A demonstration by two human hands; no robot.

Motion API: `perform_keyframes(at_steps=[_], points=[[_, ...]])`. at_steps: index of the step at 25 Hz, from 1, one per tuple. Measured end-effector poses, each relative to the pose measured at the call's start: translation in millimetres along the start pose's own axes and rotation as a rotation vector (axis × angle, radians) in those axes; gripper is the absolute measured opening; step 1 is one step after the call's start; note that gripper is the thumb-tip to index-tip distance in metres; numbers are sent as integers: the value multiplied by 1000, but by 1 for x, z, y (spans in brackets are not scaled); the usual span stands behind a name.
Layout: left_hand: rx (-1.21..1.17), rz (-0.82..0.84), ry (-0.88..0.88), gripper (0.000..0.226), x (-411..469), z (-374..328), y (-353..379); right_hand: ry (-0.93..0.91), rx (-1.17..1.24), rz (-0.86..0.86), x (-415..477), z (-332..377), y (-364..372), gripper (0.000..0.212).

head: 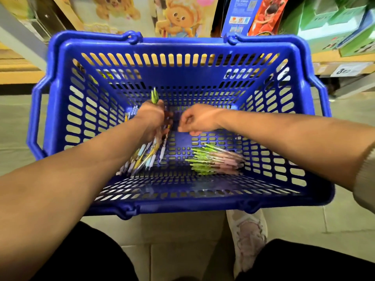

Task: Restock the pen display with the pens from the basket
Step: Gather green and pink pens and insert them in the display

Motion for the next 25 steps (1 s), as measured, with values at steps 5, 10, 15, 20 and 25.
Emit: perform_keyframes(at_steps=[5,10,15,20,25], points=[[92,50,-13,27,-2,1,-2,387,-744,175,-12,-47,26,45],[74,138,-40,18,-6,2,6,338,-630,181,-19,-54,19,42],[-21,180,-115,29,-7,4,16,168,138,-86,-9,-23,-13,23],[-126,202,-130,32,-8,3,15,69,676,-56,4,14,-15,11],[-27,147,-138,30,-5,9,5,55,682,38,-6,9,-15,15]])
Point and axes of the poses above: each hand's wrist, its own x-axis towards the middle knuckle, its own y-axis out of the palm, z = x × y, the point moved 2 cm from there along x, towards the middle knuckle, and after that the axes turned 10 degrees about y, right-handed, at the moved point
